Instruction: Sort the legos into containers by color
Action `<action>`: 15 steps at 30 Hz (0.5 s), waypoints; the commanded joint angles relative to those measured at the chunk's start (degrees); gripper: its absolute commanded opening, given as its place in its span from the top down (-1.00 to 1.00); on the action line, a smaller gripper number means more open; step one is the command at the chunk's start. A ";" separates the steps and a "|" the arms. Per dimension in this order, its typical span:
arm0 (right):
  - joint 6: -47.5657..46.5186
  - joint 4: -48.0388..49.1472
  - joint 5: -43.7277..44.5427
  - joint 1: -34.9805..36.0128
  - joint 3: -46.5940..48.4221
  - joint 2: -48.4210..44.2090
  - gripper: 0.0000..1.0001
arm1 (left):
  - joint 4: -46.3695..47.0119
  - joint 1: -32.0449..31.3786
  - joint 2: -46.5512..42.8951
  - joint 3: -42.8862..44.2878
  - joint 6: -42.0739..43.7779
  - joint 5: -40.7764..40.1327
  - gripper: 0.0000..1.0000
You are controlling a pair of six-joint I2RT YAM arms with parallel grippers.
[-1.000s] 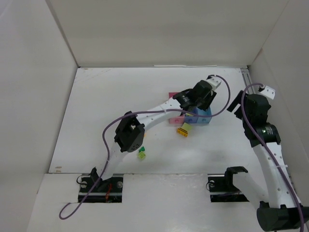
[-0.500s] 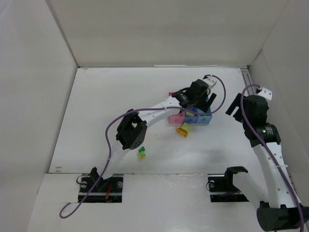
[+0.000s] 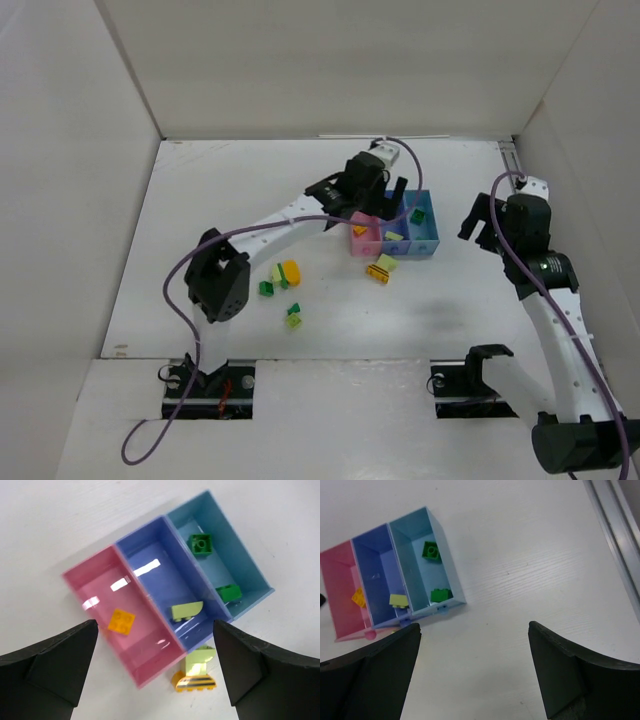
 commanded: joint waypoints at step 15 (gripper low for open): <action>-15.41 20.08 -8.64 48.86 0.27 19.79 -0.86 | -16.17 8.84 -44.35 -42.64 -32.70 -12.13 -0.98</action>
